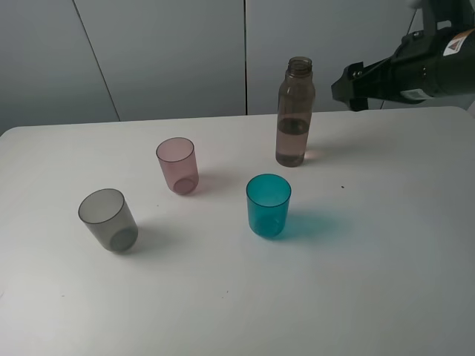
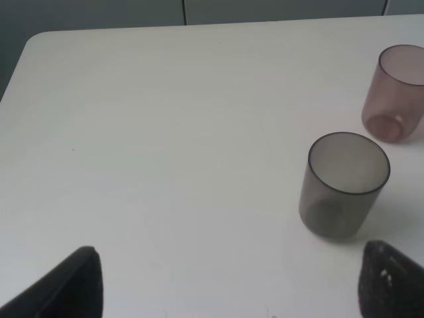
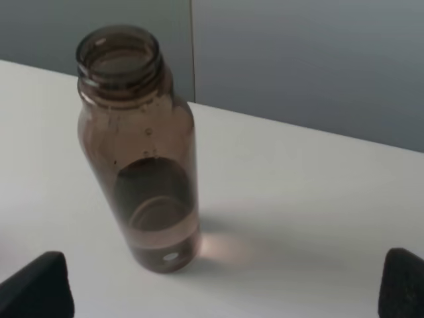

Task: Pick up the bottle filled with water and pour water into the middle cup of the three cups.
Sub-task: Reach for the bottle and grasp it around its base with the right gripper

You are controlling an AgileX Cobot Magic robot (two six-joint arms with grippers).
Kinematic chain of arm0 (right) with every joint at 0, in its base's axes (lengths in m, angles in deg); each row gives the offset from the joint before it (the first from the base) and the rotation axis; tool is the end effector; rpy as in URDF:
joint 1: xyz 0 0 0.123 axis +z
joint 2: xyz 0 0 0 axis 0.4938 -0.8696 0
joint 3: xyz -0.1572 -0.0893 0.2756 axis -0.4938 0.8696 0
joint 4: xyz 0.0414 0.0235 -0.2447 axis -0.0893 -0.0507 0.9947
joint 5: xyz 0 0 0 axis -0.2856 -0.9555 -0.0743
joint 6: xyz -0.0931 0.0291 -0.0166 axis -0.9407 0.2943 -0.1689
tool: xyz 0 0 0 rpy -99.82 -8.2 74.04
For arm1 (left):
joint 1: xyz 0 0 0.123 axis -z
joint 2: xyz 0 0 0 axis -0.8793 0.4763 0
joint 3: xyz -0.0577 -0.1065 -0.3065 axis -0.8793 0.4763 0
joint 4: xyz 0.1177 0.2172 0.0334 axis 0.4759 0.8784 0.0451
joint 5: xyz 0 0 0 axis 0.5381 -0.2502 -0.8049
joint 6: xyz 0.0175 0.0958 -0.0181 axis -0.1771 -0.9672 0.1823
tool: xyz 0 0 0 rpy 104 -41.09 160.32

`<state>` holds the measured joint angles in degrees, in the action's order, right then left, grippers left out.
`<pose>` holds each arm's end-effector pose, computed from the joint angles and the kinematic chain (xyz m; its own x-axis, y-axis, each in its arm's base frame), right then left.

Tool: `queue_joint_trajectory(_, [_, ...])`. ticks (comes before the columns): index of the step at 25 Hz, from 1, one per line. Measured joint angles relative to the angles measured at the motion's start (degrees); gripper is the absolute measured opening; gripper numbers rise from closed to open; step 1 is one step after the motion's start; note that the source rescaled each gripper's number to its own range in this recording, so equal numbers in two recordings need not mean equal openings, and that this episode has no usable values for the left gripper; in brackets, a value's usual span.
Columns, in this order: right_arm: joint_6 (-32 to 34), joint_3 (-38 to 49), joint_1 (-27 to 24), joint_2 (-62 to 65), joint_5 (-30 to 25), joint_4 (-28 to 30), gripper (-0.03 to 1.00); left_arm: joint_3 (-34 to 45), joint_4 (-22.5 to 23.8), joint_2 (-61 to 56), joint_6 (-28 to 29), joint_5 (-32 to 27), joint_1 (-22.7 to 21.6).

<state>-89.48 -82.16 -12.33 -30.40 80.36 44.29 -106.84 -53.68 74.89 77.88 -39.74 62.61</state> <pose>0.2720 0.0847 0.2794 -0.5581 -0.1988 -0.8056 -0.3122 0.9499 -0.0181 -0.0477 0.0008 0.2734 -0.4611 -0.0068 -0.8873 0.0115 0.9998 -0.0136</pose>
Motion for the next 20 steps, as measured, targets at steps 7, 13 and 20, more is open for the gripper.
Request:
queue_joint_trajectory(7, [0.0, 0.0, 4.5, -8.7, 6.1, 0.0, 1.0, 0.0, 0.0, 0.0, 0.0, 0.0, 0.0])
queue_joint_trajectory(13, [4.3, 0.0, 4.9, -14.8, 11.4, 4.2, 1.0, 0.0, 0.0, 0.0, 0.0, 0.0, 0.0])
queue_joint_trajectory(20, [8.1, 0.0, 4.9, -19.2, 18.0, 7.3, 1.0, 0.0, 0.0, 0.0, 0.0, 0.0, 0.0])
